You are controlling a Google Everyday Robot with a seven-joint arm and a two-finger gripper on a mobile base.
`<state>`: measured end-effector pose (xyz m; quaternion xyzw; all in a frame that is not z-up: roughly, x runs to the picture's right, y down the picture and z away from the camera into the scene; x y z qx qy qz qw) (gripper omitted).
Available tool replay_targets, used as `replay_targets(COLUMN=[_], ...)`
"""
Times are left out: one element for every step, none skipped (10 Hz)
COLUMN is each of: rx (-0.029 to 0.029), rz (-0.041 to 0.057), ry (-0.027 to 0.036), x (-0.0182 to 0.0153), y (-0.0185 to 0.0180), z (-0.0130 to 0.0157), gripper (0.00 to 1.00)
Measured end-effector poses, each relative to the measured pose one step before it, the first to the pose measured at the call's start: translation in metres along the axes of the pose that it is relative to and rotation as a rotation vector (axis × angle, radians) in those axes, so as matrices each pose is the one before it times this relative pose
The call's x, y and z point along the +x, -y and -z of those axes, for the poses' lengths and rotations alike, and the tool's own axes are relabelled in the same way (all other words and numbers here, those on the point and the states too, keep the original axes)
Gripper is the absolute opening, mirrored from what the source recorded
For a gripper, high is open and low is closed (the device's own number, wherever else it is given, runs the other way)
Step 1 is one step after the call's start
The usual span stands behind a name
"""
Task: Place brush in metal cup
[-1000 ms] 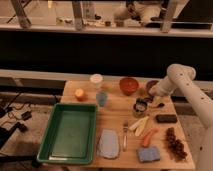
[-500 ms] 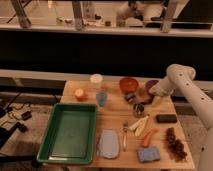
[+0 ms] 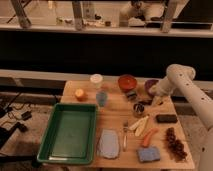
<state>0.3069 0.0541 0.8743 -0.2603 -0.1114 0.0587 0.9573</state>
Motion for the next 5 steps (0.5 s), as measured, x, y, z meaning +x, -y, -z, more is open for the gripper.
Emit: replay_targets(rx=[0.00021, -0.00003, -0.00015, -0.00005, -0.00005], rz=[-0.00012, 0.00056, 0.00072, 0.00108, 0.00062], ry=[-0.00002, 0.00016, 0.00026, 0.0005, -0.00003], x=[0.00011, -0.00034, -0.00053, -0.00083, 0.00014], y=[0.0, 0.00015, 0.00022, 0.00034, -0.00007], z=[0.00015, -0.00007, -0.00018, -0.00016, 0.00002], gripper=[0.62, 0.62, 0.62, 0.62, 0.62])
